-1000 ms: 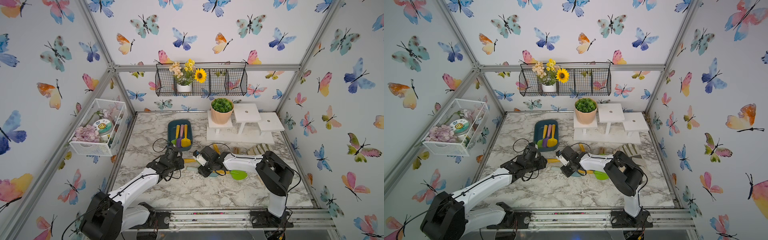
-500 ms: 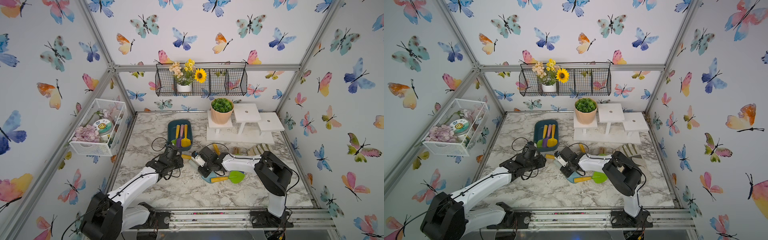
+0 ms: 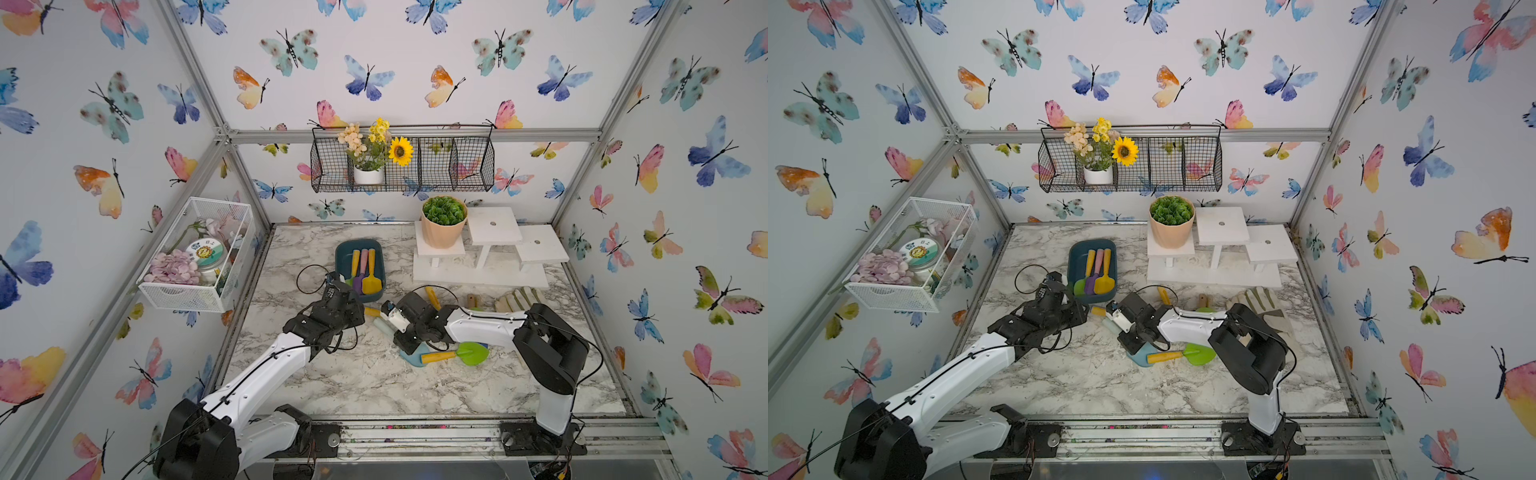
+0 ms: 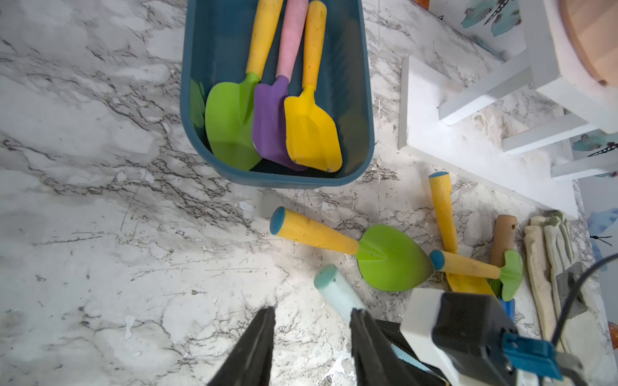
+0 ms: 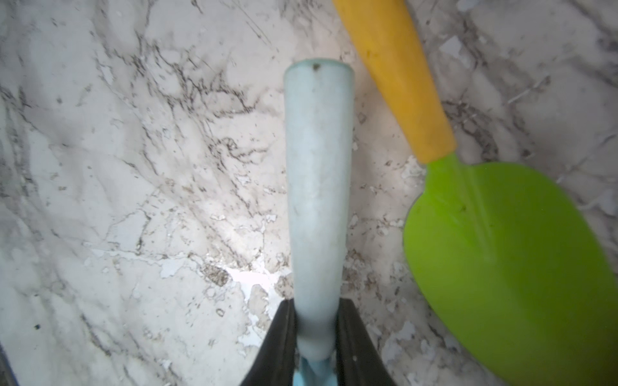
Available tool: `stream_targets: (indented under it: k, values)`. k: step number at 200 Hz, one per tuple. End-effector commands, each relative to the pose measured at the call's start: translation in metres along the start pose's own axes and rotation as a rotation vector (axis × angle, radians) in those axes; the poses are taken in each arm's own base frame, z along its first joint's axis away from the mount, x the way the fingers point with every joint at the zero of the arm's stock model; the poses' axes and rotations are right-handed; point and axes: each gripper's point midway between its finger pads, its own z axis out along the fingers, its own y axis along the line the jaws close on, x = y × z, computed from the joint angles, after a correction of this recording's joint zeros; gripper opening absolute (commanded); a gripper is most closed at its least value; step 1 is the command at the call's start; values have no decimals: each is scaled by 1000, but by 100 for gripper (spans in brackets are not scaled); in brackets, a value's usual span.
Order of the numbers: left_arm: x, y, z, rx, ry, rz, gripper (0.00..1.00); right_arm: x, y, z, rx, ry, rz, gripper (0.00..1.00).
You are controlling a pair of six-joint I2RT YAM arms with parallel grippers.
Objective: Put the shovel into the storage box
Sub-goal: Pick up the shovel from the center of the board, then place the shovel in the storage box.
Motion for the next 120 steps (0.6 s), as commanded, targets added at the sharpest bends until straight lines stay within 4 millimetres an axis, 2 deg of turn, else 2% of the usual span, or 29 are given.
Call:
stream_targets:
  k: [1, 37, 81, 120]
  values:
    - [-16, 0, -14, 11, -53, -2, 47, -29, 12, -19, -39, -104, -14, 16]
    - [-26, -10, -25, 71, -100, 1, 54, -55, 14, -31, -41, -204, 2, 14]
    - [-31, -28, -38, 202, -152, -7, 68, -81, 14, -43, -36, -290, 30, 14]
    - [-29, -38, -34, 256, -134, -28, 70, -105, 8, -60, 3, -384, 62, 14]
